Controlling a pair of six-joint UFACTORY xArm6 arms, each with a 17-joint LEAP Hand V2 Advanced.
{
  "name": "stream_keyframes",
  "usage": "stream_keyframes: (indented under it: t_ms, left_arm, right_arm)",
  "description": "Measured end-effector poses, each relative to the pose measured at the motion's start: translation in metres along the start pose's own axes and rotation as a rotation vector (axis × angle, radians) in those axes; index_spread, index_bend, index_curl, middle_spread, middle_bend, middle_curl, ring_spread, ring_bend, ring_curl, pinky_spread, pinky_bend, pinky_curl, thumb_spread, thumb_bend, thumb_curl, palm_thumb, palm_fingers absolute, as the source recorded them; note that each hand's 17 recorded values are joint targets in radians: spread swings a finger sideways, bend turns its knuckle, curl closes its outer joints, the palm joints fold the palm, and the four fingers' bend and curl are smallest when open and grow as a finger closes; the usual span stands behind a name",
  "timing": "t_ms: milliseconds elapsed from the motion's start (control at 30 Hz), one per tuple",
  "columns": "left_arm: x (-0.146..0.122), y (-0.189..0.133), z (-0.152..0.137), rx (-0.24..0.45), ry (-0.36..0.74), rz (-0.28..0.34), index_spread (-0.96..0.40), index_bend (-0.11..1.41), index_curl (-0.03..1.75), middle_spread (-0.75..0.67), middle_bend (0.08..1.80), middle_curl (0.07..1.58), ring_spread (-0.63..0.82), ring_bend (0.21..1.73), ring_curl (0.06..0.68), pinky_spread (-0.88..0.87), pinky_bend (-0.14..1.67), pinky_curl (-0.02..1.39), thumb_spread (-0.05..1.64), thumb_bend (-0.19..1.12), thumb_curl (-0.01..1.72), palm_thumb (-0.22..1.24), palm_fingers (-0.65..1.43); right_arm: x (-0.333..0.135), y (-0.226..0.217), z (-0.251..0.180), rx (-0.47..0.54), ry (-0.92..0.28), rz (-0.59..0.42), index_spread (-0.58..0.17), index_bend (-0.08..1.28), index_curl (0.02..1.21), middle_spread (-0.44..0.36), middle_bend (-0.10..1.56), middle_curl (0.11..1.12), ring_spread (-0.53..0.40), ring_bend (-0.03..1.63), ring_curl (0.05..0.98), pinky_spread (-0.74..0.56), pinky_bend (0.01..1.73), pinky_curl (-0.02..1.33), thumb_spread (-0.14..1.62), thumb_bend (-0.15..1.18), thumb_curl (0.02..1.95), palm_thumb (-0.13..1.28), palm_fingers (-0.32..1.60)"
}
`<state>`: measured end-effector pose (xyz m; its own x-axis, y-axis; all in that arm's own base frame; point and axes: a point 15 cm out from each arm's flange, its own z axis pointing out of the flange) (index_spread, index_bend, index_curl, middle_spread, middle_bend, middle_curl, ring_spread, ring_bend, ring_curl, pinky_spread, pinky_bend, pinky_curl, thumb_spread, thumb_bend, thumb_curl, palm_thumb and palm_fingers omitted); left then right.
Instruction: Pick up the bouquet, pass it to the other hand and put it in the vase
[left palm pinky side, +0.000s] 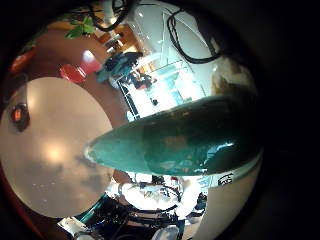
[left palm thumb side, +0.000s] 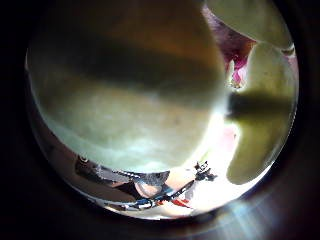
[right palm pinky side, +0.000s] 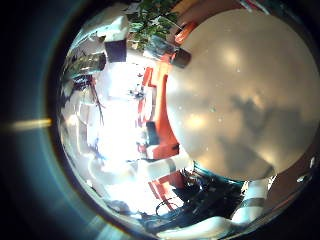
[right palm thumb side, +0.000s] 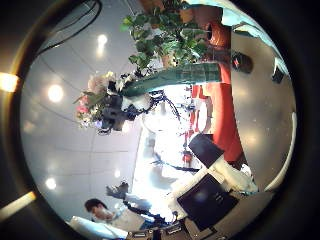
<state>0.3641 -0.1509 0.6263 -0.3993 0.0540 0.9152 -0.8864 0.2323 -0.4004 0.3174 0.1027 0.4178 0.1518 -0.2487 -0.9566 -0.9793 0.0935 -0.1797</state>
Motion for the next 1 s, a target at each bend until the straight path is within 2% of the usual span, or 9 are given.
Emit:
stream_keyframes:
  t_ms: [233, 433, 633, 733, 1000]
  left_arm:
    - [0.007, -0.021, -0.029, 0.131, -0.094, 0.072, -0.74, 0.68, 1.23, -0.58, 1.09, 1.16, -0.40, 1.61, 0.599, -0.54, 1.38, 0.92, 1.08, 0.15, 0.85, 1.07, 0.88]
    - [0.011, -0.039, -0.060, 0.260, -0.226, 0.140, -0.75, 0.66, 1.29, -0.58, 1.09, 1.17, -0.40, 1.62, 0.595, -0.54, 1.37, 0.94, 1.10, 0.14, 0.88, 1.07, 0.88]
    - [-0.004, -0.062, -0.087, 0.374, -0.344, 0.190, -0.75, 0.65, 1.33, -0.58, 1.08, 1.17, -0.40, 1.62, 0.589, -0.55, 1.36, 0.96, 1.11, 0.13, 0.91, 1.07, 0.89]
    - [-0.015, -0.077, -0.096, 0.411, -0.359, 0.189, -0.75, 0.64, 1.35, -0.58, 1.08, 1.18, -0.40, 1.62, 0.586, -0.56, 1.35, 0.97, 1.11, 0.13, 0.92, 1.07, 0.89]
    - [-0.060, -0.116, -0.114, 0.431, -0.341, 0.125, -0.75, 0.62, 1.39, -0.59, 1.06, 1.18, -0.40, 1.61, 0.582, -0.57, 1.33, 0.98, 1.12, 0.11, 0.95, 1.07, 0.90]
  right_arm:
    - [-0.001, 0.001, 0.000, -0.004, -0.002, -0.002, -0.397, 0.20, 0.44, -0.062, 0.49, 0.41, -0.029, 0.85, 0.344, 0.31, 0.84, 0.56, 1.01, -0.02, 0.61, 0.74, 0.11]
    - [0.000, 0.001, 0.000, -0.005, -0.004, -0.005, -0.393, 0.18, 0.40, -0.059, 0.45, 0.39, -0.018, 0.82, 0.314, 0.36, 0.79, 0.52, 1.00, -0.02, 0.59, 0.75, 0.15]
    - [0.003, -0.001, 0.000, -0.002, -0.004, -0.001, -0.391, 0.18, 0.38, -0.059, 0.42, 0.38, -0.014, 0.80, 0.292, 0.39, 0.76, 0.48, 1.00, -0.02, 0.57, 0.75, 0.18]
    - [0.006, -0.002, 0.000, -0.003, -0.008, 0.007, -0.391, 0.18, 0.37, -0.059, 0.41, 0.37, -0.014, 0.79, 0.284, 0.40, 0.75, 0.47, 1.00, -0.02, 0.57, 0.75, 0.20]
    - [0.005, -0.002, 0.000, -0.002, -0.009, 0.005, -0.392, 0.18, 0.35, -0.059, 0.39, 0.37, -0.013, 0.76, 0.263, 0.42, 0.72, 0.43, 1.00, -0.02, 0.56, 0.75, 0.23]
